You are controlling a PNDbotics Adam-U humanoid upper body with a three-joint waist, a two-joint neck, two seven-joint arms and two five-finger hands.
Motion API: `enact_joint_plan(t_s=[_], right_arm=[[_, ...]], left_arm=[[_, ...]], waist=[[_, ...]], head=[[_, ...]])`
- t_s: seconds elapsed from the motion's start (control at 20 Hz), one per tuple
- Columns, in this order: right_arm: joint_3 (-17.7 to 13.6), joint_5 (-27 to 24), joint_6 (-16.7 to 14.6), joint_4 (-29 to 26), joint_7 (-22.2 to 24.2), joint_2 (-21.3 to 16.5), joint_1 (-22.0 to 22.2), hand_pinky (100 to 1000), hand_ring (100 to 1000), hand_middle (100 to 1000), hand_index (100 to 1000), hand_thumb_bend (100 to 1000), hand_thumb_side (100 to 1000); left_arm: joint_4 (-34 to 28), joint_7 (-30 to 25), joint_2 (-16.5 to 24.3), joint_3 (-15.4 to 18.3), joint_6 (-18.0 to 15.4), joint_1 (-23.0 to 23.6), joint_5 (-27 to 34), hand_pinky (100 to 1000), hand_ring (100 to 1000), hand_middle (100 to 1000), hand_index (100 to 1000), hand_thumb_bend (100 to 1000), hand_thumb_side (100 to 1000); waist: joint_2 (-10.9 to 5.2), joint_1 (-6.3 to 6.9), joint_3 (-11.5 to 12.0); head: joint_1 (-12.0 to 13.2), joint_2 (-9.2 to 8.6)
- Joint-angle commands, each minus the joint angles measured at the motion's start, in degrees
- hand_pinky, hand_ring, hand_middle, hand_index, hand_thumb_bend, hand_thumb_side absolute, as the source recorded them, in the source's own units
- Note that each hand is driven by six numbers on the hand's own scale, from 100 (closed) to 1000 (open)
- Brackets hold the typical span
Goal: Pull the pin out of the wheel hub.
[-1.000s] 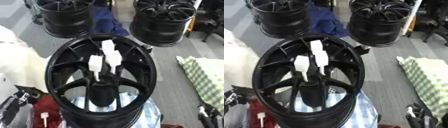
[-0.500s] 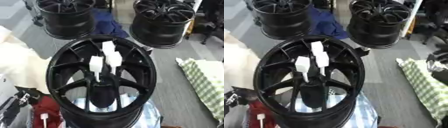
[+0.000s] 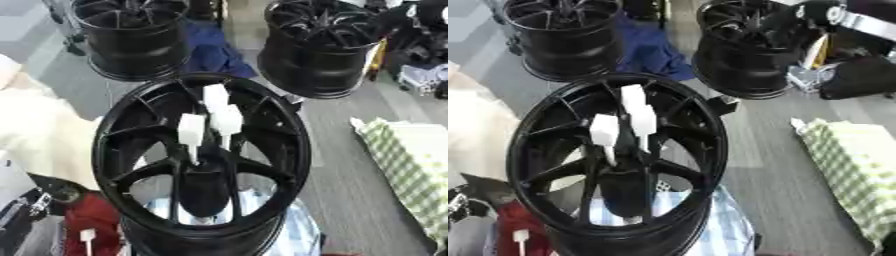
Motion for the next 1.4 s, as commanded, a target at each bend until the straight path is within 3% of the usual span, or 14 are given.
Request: enact_joint_plan(t_s=[0.05,0.4,0.7,0.95,1.4], right_arm=[[2.7,1.6,0.6,3.7,6.2,4.0,-4.6,715,692,778,925,100,604],[6.6,9.1,-2.3,19.0,11.4,16.3,-11.7,706,674,796,927,100,616],[6.7,15.5,-6.8,33.0,10.9,24.9,-13.8,704,676,802,927,100,637],[6.3,19.2,-9.6,37.5,10.4,27.4,-14.3,735,733,813,929,100,648],[6.3,21.5,-11.0,38.1,11.8,28.3,-14.5,758,763,821,934,100,658]], left_arm=[[-1.3,-0.6,1.1,-0.4,-0.1,-0.5,0.1,655,595,599,829,100,676],[-1.5,-1.7,0.6,-1.1,0.0,-1.2,0.6,656,596,600,830,100,682],[-1.5,-2.6,0.0,-1.7,0.0,-1.9,1.1,657,598,601,830,100,691],[-1.6,-3.2,-0.2,-1.8,0.1,-2.1,1.2,657,599,602,831,100,696],[-1.7,-3.6,-0.5,-1.9,0.2,-2.3,1.1,658,600,603,831,100,700]], waist=[[-0.73,0.1,0.3],[-0.23,0.68,2.0],[0.27,1.17,3.3],[0.33,1.28,3.7],[0.21,1.34,4.1]], head=[[-0.5,0.33],[-2.9,0.33],[-4.5,0.33],[-4.8,0.33],[-5.0,0.33]])
